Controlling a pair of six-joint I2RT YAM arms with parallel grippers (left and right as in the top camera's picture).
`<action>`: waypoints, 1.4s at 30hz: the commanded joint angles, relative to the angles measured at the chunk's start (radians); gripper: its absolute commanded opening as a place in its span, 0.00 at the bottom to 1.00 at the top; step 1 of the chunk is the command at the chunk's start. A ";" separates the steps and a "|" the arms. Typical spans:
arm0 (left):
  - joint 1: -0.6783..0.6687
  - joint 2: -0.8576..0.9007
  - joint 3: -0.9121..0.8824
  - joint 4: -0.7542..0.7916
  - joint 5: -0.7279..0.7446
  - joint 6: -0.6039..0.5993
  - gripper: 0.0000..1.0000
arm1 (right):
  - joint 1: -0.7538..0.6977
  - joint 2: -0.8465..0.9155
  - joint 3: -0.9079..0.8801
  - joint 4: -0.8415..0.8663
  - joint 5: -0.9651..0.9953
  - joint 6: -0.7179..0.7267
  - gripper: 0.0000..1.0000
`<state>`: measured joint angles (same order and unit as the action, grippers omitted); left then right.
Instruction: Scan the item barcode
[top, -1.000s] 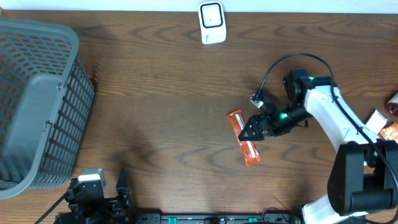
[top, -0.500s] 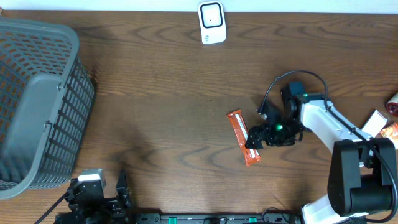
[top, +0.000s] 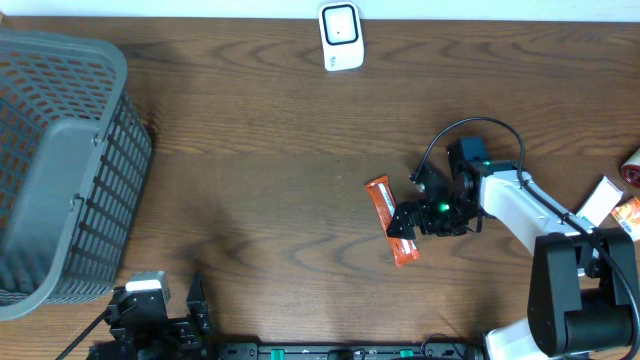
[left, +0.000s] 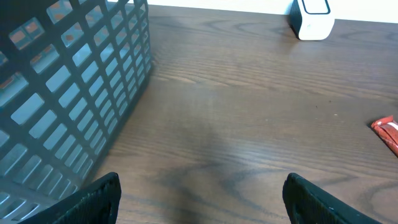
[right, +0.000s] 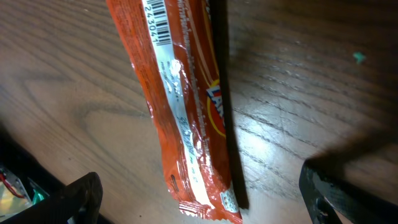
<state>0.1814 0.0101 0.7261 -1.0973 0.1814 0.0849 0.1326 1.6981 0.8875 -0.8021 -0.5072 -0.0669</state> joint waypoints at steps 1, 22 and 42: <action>-0.003 -0.006 0.002 -0.001 0.006 0.000 0.84 | 0.038 0.048 -0.041 0.027 0.073 0.011 0.99; -0.003 -0.006 0.002 -0.001 0.006 0.000 0.84 | 0.116 0.186 -0.061 0.085 0.151 0.018 0.01; -0.003 -0.006 0.002 -0.001 0.006 0.000 0.84 | 0.118 -0.179 0.045 -0.085 0.079 -0.115 0.02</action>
<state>0.1814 0.0101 0.7261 -1.0973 0.1814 0.0853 0.2379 1.6352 0.9043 -0.8928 -0.4461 -0.1291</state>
